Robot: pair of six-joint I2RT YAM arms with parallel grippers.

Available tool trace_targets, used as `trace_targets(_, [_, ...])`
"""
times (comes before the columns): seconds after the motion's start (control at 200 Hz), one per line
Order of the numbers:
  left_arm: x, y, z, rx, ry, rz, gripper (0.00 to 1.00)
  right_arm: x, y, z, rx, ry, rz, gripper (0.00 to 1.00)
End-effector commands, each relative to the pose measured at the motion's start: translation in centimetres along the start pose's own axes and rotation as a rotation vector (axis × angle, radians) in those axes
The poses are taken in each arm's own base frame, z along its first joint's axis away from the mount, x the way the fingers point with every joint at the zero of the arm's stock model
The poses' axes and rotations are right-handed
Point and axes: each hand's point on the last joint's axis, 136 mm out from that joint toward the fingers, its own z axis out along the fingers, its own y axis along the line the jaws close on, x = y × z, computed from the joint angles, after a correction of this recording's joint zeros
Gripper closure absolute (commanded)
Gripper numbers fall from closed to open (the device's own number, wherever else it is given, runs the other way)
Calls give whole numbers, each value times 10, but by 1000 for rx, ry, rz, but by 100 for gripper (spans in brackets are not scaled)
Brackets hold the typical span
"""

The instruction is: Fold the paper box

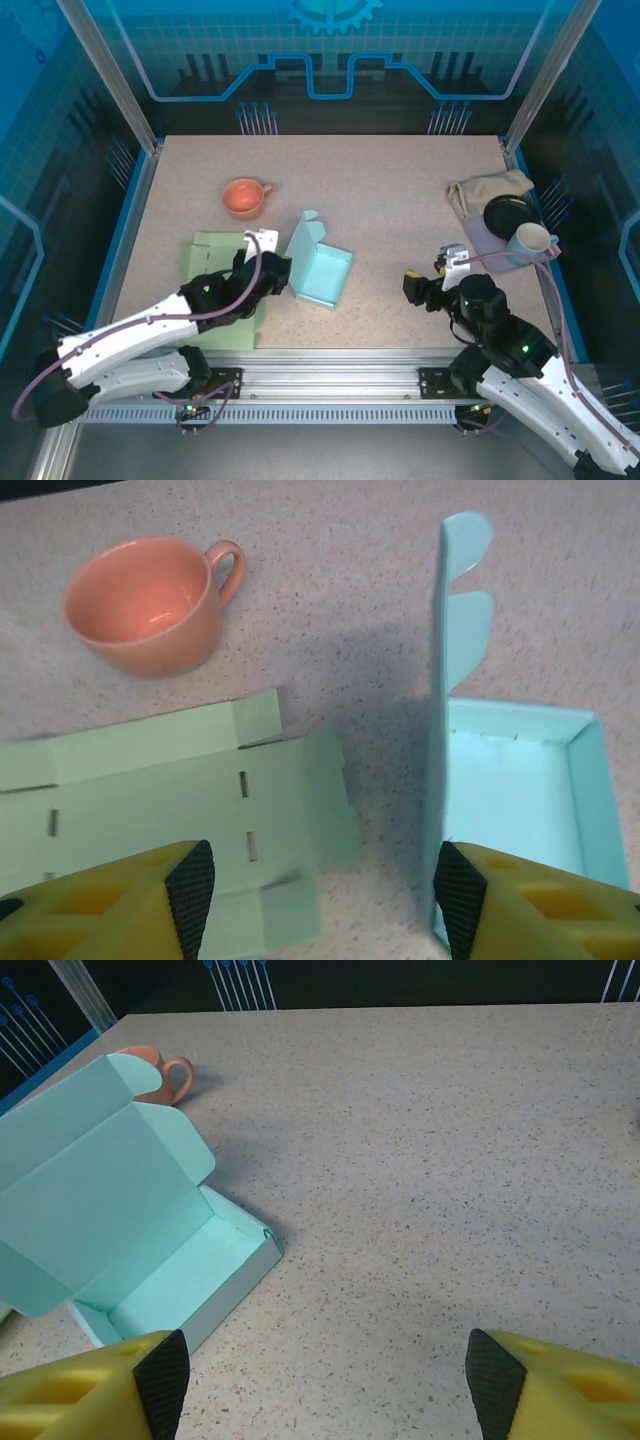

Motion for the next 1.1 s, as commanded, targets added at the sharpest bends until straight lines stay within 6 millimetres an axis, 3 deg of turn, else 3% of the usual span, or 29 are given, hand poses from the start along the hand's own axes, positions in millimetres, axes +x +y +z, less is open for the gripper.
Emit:
trace_targets(0.0, [3,-20,6,137,-58,-226,36,-7,6,3,-26,-12,-4,24])
trace_targets(0.12, [3,-35,9,217,-80,-265,36,-3,10,8,-37,15,-7,24])
trace_targets(0.275, [2,-47,21,194,-56,-175,40,-1,12,13,-45,31,-12,24])
trace_targets(0.315, [4,-42,26,144,-46,-153,46,-1,13,13,-46,36,-15,25])
trace_targets(0.42, [3,-37,32,83,-50,-106,75,-2,13,12,-48,37,-18,25])
trace_targets(0.51, [-6,-38,31,80,-65,-38,86,-3,15,12,-55,37,-30,25])
trace_targets(0.69, [-37,-75,18,246,-128,282,95,-11,32,18,-122,48,-94,25])
trace_targets(0.845, [-35,-120,-9,554,-185,640,98,-30,48,43,-154,-5,-246,23])
trace_targets(0.95, [-41,-121,-26,691,-235,787,98,-40,56,66,-177,-36,-365,23])
trace_targets(1.095, [-62,-113,-37,770,-324,802,98,-45,51,82,-218,-60,-398,25])
